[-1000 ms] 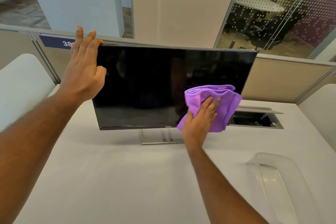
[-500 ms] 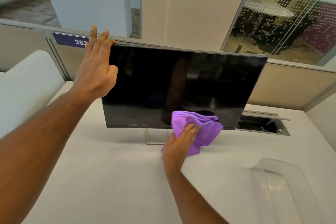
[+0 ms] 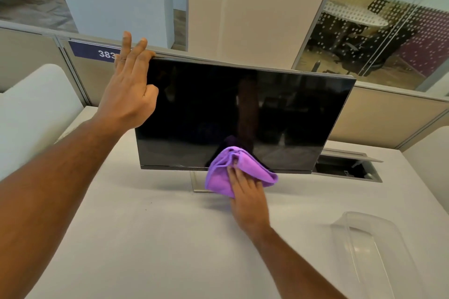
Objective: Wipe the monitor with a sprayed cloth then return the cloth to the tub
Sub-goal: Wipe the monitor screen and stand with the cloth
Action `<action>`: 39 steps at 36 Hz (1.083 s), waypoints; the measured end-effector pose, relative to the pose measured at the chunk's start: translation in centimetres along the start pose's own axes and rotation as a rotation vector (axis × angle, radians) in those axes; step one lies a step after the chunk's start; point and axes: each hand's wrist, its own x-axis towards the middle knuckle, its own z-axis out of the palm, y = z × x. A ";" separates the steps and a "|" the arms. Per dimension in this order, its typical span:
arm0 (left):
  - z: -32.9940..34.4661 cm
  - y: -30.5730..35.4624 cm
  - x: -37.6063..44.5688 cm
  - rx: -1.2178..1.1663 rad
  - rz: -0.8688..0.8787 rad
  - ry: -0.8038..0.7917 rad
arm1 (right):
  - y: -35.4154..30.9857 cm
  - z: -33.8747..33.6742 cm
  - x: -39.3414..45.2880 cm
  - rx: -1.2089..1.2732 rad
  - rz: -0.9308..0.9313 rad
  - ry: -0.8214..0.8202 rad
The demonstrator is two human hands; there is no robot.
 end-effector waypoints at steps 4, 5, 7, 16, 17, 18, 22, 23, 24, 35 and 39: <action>0.0 0.1 0.0 -0.003 -0.006 -0.001 | 5.6 -1.7 -1.9 -0.140 0.073 0.057; 0.0 0.1 0.0 -0.005 -0.007 -0.001 | 6.7 -2.0 -2.3 -0.154 0.102 0.082; 0.0 0.2 0.0 -0.006 -0.009 -0.004 | 8.4 -2.5 -2.9 -0.158 0.192 0.132; 0.0 0.3 -0.1 -0.001 -0.012 0.000 | 5.5 -1.9 -1.7 0.124 0.503 0.360; 0.0 0.4 -0.1 -0.002 -0.014 0.000 | 4.5 -1.7 -1.3 0.156 0.492 0.368; 0.0 0.5 -0.1 -0.003 -0.015 0.001 | 3.6 -1.5 -1.1 0.188 0.470 0.366; -0.1 0.6 -0.2 -0.003 -0.017 -0.002 | 0.1 -0.5 -0.1 0.227 0.308 0.336; -0.1 0.6 -0.2 -0.004 -0.016 -0.003 | -0.7 -0.3 0.1 0.216 0.254 0.326; -0.1 0.6 -0.2 -0.004 -0.018 -0.004 | -1.5 -0.1 0.4 0.200 0.196 0.313; -0.1 0.5 -0.2 -0.002 -0.014 0.004 | -3.9 -0.2 2.3 0.003 -0.158 0.245; -0.2 0.4 -0.2 -0.010 -0.012 -0.006 | -1.1 -1.3 1.5 -0.036 -0.112 0.236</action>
